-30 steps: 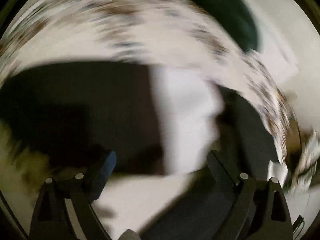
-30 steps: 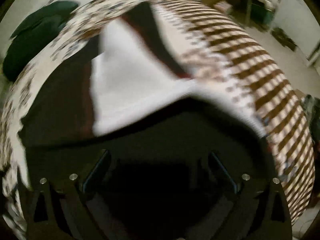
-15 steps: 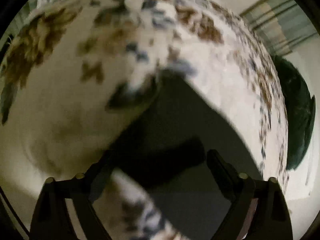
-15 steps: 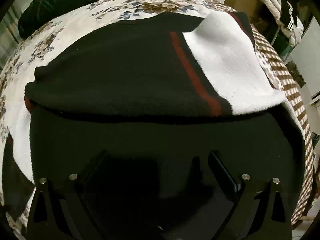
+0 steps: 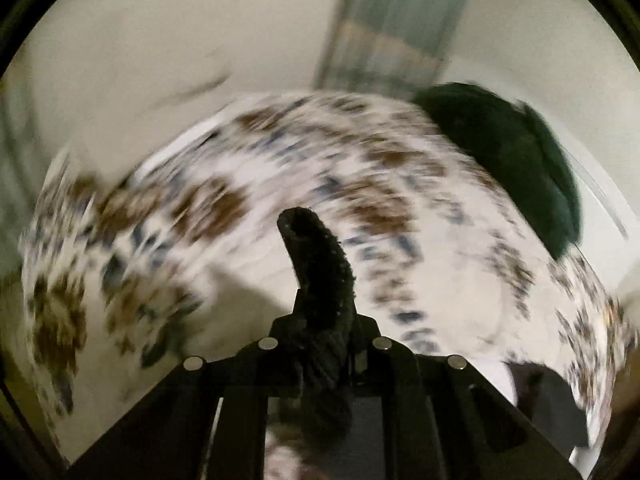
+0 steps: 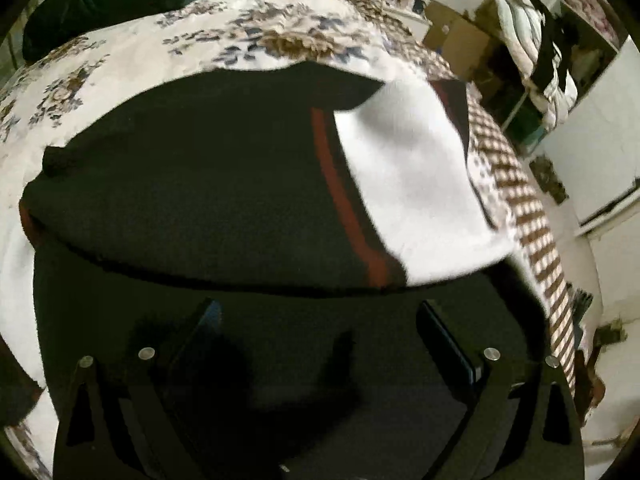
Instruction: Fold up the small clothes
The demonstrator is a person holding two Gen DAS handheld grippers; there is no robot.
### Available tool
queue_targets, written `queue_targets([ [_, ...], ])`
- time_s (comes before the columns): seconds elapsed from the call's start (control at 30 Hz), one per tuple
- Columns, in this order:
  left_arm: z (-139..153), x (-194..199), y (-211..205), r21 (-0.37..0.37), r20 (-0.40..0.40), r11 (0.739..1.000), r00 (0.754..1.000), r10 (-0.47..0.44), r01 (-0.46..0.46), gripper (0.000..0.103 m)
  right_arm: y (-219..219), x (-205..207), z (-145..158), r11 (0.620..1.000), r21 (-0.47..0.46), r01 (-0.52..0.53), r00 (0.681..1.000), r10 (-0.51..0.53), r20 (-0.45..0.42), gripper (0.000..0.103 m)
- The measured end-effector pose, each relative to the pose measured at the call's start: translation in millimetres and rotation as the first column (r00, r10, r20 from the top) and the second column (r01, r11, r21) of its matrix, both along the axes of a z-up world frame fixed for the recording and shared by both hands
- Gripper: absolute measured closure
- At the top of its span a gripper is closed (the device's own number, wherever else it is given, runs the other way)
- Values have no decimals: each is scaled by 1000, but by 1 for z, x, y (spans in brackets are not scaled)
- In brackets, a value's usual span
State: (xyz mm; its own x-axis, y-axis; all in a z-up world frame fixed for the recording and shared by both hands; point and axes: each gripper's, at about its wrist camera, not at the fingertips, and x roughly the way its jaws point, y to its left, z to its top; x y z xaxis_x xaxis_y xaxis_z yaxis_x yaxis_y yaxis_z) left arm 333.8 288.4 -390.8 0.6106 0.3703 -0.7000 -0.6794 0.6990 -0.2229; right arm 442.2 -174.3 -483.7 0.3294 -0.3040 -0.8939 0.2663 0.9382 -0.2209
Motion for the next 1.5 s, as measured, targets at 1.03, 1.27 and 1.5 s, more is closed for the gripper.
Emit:
queue_targets([
  [1.03,-62,181,-576,-181,-182,424,393,-901,887,22,-317,-75,-22,838,439,323,945,-310,-103,3],
  [1.27,-33,159,-456,-113,-125,612,600,-790,782,13,-325,-62,12,758,602,250,948,-318,7,3],
  [1.5,-53,138,-356,-106,-216,786,757,-617,610,13,-280,36,17,719,691,76,983,-170,69,3],
])
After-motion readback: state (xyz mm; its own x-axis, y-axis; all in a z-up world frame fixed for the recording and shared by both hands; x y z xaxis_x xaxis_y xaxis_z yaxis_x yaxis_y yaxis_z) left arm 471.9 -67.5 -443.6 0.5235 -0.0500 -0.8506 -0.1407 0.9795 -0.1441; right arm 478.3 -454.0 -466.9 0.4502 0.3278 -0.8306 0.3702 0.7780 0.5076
